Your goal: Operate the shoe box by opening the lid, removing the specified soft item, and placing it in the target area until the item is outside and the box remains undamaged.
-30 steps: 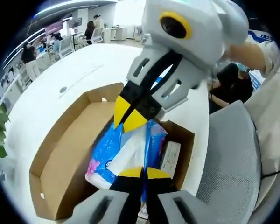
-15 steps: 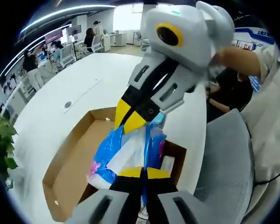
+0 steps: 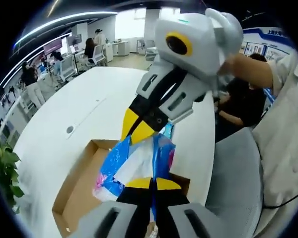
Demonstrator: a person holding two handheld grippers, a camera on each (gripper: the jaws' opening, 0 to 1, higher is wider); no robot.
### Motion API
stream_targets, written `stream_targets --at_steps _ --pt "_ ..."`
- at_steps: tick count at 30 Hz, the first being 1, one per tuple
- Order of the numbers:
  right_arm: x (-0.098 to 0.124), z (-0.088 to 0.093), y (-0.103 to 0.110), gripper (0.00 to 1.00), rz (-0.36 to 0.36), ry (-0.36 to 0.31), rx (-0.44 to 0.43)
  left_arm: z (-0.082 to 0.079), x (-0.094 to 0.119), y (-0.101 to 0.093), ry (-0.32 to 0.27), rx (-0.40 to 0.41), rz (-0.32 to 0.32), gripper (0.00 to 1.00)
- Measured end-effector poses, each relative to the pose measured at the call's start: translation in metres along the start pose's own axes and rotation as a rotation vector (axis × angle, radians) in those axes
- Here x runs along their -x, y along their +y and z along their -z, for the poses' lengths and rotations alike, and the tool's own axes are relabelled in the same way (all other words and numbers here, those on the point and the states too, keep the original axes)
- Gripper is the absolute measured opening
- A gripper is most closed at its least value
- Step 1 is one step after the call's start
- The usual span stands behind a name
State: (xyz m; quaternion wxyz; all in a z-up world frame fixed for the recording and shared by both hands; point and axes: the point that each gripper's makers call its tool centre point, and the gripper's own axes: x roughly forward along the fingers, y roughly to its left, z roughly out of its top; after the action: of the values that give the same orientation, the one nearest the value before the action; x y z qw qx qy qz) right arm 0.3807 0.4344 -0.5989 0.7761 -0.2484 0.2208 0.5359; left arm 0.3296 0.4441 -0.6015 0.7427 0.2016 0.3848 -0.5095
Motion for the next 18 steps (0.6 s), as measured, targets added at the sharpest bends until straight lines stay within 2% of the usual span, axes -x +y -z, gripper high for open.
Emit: stream_targets --at_steps 18 --pt "0.043 0.035 -0.024 0.0 0.035 0.031 -0.05 -0.045 -0.034 -0.019 -0.03 -0.056 0.056 0.0"
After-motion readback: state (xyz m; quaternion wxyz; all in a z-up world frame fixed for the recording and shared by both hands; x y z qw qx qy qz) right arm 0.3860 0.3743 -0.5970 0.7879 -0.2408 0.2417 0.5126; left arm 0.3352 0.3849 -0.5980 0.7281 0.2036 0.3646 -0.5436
